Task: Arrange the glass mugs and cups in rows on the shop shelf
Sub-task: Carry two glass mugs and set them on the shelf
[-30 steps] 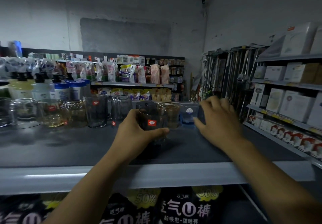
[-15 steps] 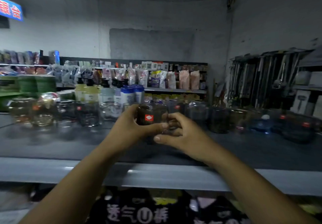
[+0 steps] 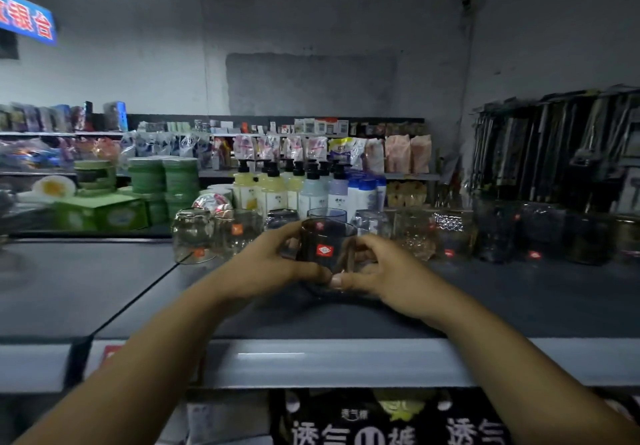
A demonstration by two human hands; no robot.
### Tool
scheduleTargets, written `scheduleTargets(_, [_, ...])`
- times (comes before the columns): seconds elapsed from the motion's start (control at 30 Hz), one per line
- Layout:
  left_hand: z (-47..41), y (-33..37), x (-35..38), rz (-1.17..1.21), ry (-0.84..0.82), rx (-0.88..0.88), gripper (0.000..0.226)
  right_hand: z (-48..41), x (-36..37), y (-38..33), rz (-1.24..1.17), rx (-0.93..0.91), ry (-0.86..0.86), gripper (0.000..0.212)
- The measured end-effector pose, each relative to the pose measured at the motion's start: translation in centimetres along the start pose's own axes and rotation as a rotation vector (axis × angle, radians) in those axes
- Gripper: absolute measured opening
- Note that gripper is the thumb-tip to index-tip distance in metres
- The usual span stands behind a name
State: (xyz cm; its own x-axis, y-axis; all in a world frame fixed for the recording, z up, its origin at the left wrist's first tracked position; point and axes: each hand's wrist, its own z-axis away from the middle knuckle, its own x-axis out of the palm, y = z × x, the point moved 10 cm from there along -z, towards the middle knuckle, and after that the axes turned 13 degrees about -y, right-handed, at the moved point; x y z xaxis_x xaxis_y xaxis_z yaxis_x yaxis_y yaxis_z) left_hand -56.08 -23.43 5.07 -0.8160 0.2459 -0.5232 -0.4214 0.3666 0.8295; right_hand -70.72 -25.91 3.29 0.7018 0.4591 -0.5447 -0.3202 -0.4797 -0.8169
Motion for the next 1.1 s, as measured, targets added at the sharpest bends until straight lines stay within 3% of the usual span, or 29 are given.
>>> scheduleTargets(0.17, [-1.2, -1.7, -1.3, -0.03, 0.028, -0.035, 0.045, -1.3, -0.2, 1.0, 0.03, 0.063, 0.075, 0.08])
scheduleTargets(0.27, [-1.8, -2.1, -1.3, -0.077, 0.07, -0.03, 0.045, -1.3, -0.9, 2.2, -0.015, 0.107, 0.117, 0.048])
scheduleTargets(0.33, [-1.9, -2.2, -1.1, -0.097, 0.079, -0.023, 0.045, -1.3, -0.9, 2.6, 0.001, 0.116, 0.142, 0.045])
scheduleTargets(0.53, [-0.9, -4.6, -2.1, -0.084, 0.165, -0.081, 0.065, -0.9, -1.1, 2.6, 0.016, 0.092, 0.203, 0.048])
scheduleTargets(0.67, [-0.5, -5.5, -2.3, -0.012, 0.182, -0.096, 0.036, -0.9, -1.8, 2.9, 0.059, 0.073, 0.269, 0.036])
scheduleTargets(0.8, [-0.6, -4.6, -1.6, -0.024, 0.117, -0.078, 0.021, -1.5, -2.3, 2.9, 0.136, 0.083, 0.309, 0.032])
scheduleTargets(1.1, [-1.0, -4.7, -1.0, -0.092, 0.075, -0.069, 0.032, -2.0, -2.7, 3.5, 0.215, 0.117, 0.347, 0.032])
